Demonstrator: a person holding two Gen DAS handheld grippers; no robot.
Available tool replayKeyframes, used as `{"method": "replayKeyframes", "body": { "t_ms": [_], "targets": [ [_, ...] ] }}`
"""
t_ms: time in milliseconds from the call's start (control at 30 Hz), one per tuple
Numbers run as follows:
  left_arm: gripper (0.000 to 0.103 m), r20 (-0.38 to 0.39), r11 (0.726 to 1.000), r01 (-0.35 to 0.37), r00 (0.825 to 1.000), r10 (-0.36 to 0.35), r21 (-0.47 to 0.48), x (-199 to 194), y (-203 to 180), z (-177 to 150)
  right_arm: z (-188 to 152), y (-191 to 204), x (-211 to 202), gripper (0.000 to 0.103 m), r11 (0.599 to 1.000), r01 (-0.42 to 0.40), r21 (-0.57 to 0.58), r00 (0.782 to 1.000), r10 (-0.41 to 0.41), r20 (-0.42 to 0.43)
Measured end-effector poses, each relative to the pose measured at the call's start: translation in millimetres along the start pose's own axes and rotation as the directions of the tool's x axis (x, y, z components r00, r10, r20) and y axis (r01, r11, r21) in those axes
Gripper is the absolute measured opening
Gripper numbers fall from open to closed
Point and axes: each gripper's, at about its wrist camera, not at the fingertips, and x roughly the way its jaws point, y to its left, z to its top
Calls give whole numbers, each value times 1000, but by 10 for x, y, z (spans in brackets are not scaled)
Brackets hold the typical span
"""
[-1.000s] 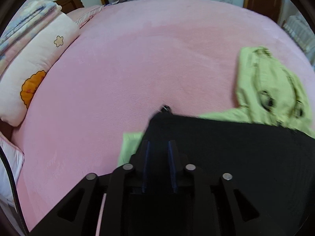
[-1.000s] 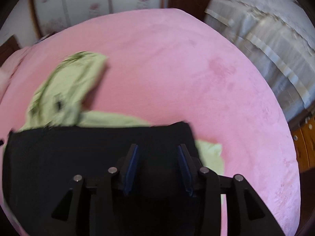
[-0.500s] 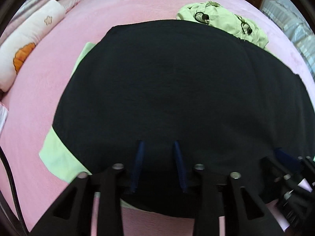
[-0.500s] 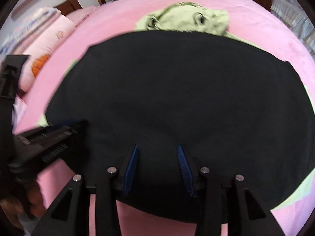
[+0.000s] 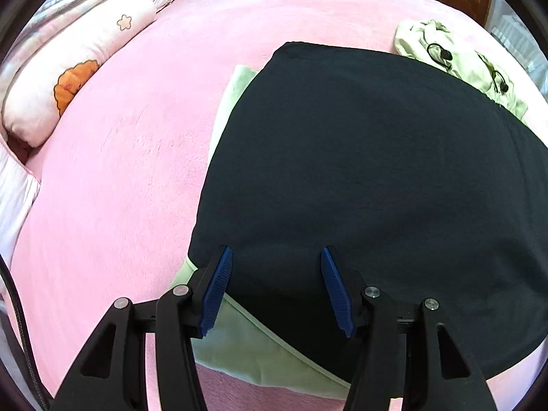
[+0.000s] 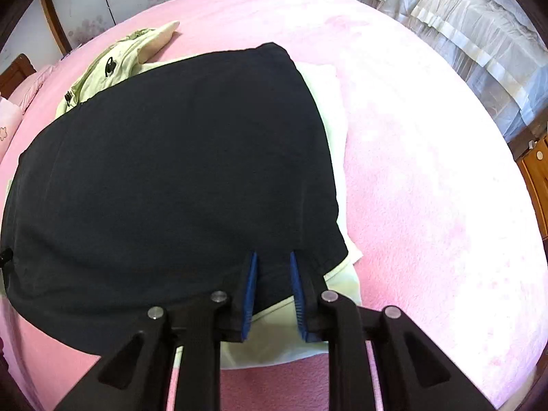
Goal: Fold large clothes
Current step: 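Open both grippers and pull them back from the folded hem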
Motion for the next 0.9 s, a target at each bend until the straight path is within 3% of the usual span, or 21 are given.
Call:
{"method": "replayKeyframes", "body": {
  "t_ms": [100,300,467,633,733,800,900],
  "targets": [
    [54,4,1000,-6,1000,6,-9,1,-4,-36,-21,133,30,21,998,56,-17,998,-56,7],
    [58,-14,1000,14,1000,-14,-9,52,47,80,-41,104,19,22,999,44,30,999,-44,-17],
    [76,-63,998,60,996,-60,10,40,81,171,-34,33,-8,28,999,20,36,998,-17,-65],
    [80,-194,999,46,980,-42,19,-21,-20,328,139,30,-90,35,997,-31,78,985,43,-165],
    [80,-290,998,61,956,-50,29,-101,-63,451,204,83,-162,35,992,-74,100,964,96,-247],
    [80,-306,994,102,948,-88,31,-233,-107,592,328,165,-283,35,986,-137,98,949,159,-274],
    [80,-272,989,124,958,-96,85,-477,-234,869,589,305,-480,35,983,-179,42,946,183,-267]
  ]
}}
